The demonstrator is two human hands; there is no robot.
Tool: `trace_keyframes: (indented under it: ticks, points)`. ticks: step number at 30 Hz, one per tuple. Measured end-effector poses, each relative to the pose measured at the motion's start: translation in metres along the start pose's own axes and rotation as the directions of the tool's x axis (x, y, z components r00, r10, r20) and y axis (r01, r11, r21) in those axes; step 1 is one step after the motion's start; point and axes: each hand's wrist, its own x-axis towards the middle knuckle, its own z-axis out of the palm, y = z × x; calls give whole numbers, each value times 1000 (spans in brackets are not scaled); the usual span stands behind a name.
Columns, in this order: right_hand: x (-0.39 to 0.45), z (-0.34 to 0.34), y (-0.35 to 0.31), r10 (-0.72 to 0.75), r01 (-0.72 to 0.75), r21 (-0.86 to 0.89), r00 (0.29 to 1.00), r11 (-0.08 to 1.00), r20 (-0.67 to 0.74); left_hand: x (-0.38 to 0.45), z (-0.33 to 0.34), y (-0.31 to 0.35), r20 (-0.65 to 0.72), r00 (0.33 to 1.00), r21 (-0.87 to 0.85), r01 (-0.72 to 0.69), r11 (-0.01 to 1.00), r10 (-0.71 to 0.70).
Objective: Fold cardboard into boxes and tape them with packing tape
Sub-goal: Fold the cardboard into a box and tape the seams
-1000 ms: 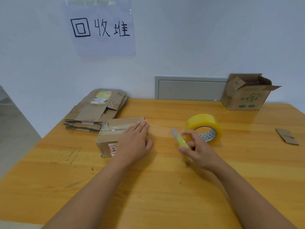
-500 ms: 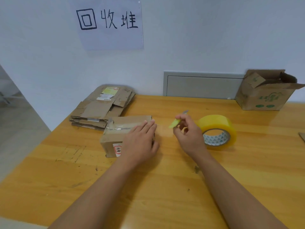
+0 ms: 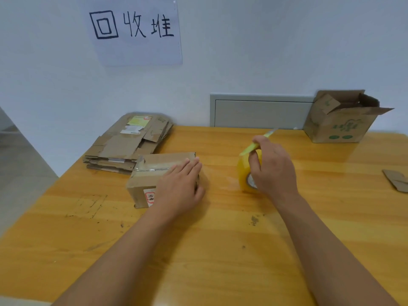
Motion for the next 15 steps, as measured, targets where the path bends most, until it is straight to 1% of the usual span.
trace_keyframes:
  ticks: [3,7,9,15]
  points:
    - [-3,-1,1,-6,5,23,997,1000,81,1,0,-1,12,1000,-7,-11,1000,11]
    - [-6,9,-1,-100,84,101,981,991,167,1,0,-3,15,1000,-29,-22,999,23]
    - [-6,13,-3,-142,119,131,972,984,189,2,1,-7,16,999,-31,-34,999,34]
    - [-5,15,-3,-163,133,157,966,979,201,5,0,-17,-2,997,-63,-77,995,77]
